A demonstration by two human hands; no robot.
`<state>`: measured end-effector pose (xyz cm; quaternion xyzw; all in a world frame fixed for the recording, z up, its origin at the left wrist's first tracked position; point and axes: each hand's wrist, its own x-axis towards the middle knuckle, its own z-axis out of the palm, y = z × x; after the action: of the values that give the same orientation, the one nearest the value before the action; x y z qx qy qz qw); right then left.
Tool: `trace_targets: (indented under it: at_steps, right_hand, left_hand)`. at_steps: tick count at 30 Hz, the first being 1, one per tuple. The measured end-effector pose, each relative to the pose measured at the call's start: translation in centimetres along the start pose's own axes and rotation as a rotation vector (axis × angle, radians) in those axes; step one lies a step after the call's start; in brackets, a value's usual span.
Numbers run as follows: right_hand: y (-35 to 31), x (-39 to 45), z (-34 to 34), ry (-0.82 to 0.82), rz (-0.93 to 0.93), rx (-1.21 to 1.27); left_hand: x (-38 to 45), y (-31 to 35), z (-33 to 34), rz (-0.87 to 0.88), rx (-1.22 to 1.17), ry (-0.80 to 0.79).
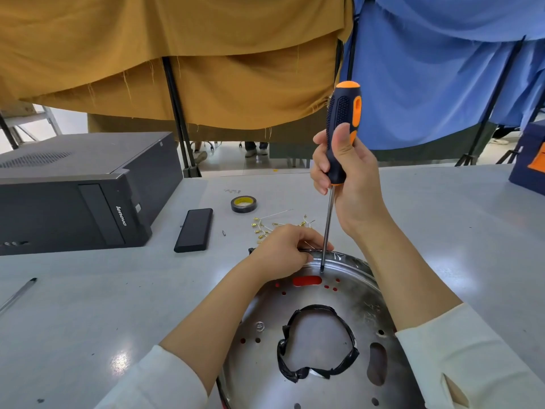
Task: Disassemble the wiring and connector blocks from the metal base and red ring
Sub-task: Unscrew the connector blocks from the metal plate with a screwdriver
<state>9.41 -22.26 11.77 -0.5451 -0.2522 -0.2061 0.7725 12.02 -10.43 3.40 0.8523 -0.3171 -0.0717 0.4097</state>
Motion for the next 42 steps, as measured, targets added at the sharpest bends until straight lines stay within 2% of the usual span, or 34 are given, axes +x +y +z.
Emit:
trace_targets:
  at_steps: [3,5,8,11,17,24,31,36,42]
  right_hand:
    - [-0.2,0.1,-0.1,-0.03,0.042,-0.04]
    - [-0.8,0.3,0.3,0.005,0.018,-0.199]
    - [-2.2,0.9,1.0,0.22,-0.045,-0.459]
    - [-2.8,1.5,1.9,0.365,-0.072,-0.546]
    - [-2.3,1.7,3.5,0.279,0.13,-0.349]
    - [-4.3,2.0,2.4,0.342,0.057,-0.163]
    - [-4.3,1.9,2.5,0.319,0.052,-0.196]
    - [-3.9,1.5,2.5,0.355,0.04,-0.194]
    - [-3.6,1.4,2.9,0.354,0.006,-0.254]
  left_hand:
    - [0.1,0.0,0.0,-0.001,0.012,0.003]
    - [0.0,0.0,0.0,-0.003,0.013,0.004]
    - [-0.1,0.1,0.1,-0.004,0.014,-0.001]
    - [-0.1,0.2,0.0,-0.012,0.01,0.002]
    - [-0.3,0.3,0.1,-0.008,0.028,0.021]
    - [0.1,-0.1,0.1,0.014,0.002,0.004]
    - [-0.3,0.4,-0.1,0.02,-0.061,-0.063]
    - [-0.2,0.2,0.1,0.038,-0.151,-0.036]
    - [0.0,0.1,0.0,0.021,-0.142,-0.038]
